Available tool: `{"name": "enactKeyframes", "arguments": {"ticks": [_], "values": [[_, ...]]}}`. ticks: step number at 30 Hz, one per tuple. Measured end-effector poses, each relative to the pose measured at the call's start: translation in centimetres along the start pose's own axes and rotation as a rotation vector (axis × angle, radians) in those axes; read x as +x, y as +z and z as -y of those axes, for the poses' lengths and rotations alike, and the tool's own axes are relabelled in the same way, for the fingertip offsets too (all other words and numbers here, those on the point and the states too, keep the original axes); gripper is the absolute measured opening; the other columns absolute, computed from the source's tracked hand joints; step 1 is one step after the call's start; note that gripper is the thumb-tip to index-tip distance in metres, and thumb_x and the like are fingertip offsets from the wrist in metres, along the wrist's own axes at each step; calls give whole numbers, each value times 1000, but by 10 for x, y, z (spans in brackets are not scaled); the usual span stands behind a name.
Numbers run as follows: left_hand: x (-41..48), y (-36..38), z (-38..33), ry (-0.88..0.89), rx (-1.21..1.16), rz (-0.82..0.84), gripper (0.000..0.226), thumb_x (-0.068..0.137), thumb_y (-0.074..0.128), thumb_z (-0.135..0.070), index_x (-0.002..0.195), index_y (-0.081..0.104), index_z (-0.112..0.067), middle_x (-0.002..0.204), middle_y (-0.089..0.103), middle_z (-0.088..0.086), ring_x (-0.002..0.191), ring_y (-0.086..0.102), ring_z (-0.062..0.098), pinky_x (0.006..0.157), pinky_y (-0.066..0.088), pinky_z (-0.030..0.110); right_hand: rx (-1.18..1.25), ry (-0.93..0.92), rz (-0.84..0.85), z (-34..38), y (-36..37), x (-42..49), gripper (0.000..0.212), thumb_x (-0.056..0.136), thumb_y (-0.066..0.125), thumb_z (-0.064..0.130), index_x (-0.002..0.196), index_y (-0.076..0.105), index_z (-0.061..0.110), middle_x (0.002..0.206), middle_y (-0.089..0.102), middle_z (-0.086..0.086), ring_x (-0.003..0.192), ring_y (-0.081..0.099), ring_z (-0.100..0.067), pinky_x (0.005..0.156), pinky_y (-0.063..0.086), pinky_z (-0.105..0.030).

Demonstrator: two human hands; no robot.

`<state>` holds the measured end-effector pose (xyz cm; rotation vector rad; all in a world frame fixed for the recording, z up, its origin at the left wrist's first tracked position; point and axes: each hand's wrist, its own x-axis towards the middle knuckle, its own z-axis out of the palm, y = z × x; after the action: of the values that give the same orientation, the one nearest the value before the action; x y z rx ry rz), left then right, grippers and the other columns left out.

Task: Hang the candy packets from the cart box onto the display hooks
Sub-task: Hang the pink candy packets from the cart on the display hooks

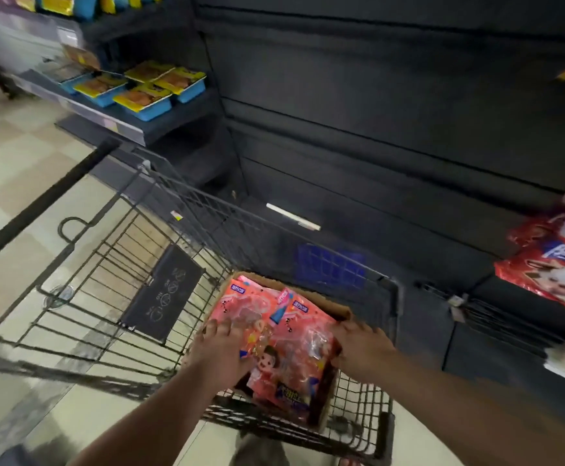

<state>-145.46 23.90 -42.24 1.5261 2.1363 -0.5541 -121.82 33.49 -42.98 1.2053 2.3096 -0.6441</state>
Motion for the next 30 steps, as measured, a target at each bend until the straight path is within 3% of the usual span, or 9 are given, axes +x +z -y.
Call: {"name": "enactKeyframes", "arguments": {"ticks": [4, 9, 14, 19, 22, 25, 30], "values": [[35, -4, 21, 96, 24, 41, 85, 90, 45, -60, 155, 6, -21, 163, 10, 10, 149, 9, 32, 119, 18, 49, 69, 133, 57, 12, 7, 13, 62, 93, 47, 41, 148, 23, 23, 153, 29, -6, 137, 35, -29, 108, 36, -44], [82, 8, 59, 124, -15, 122, 88, 86, 50, -65, 154, 10, -26, 162, 15, 6, 148, 13, 29, 117, 22, 49, 230, 254, 160, 31, 30, 44, 69, 91, 48, 43, 150, 17, 24, 143, 44, -9, 120, 53, -30, 95, 49, -39], [128, 30, 89, 125, -52, 210, 88, 83, 53, -66, 152, 16, -27, 160, 21, 4, 146, 20, 28, 114, 29, 46, 395, 379, 233, 45, 66, 75, 65, 90, 48, 45, 147, 25, 26, 145, 43, -8, 121, 54, -28, 95, 49, -38], [168, 52, 104, 134, -67, 255, 85, 84, 58, -57, 151, 20, -21, 158, 26, 6, 143, 26, 27, 112, 34, 42, 575, 495, 272, 54, 91, 102, 59, 92, 55, 35, 144, 32, 18, 145, 42, -13, 123, 54, -28, 99, 48, -33], [187, 65, 106, 94, -137, 296, 88, 85, 61, -52, 153, 16, -20, 158, 25, 8, 140, 34, 28, 109, 38, 41, 642, 548, 269, 58, 107, 117, 59, 93, 56, 31, 145, 33, 16, 145, 42, -14, 124, 52, -29, 100, 47, -32], [199, 81, 105, 43, -284, 331, 94, 81, 63, -57, 154, 13, -24, 155, 30, 10, 135, 43, 32, 106, 42, 49, 734, 606, 222, 61, 120, 130, 58, 92, 58, 27, 145, 35, 25, 144, 44, -11, 122, 53, -28, 101, 46, -32], [208, 98, 103, -91, -460, 318, 98, 79, 71, -47, 154, 11, -28, 151, 37, 11, 129, 48, 34, 100, 47, 50, 854, 829, 228, 64, 147, 143, 71, 85, 63, 41, 146, 30, 24, 143, 41, -11, 127, 46, -32, 106, 41, -44]]}}
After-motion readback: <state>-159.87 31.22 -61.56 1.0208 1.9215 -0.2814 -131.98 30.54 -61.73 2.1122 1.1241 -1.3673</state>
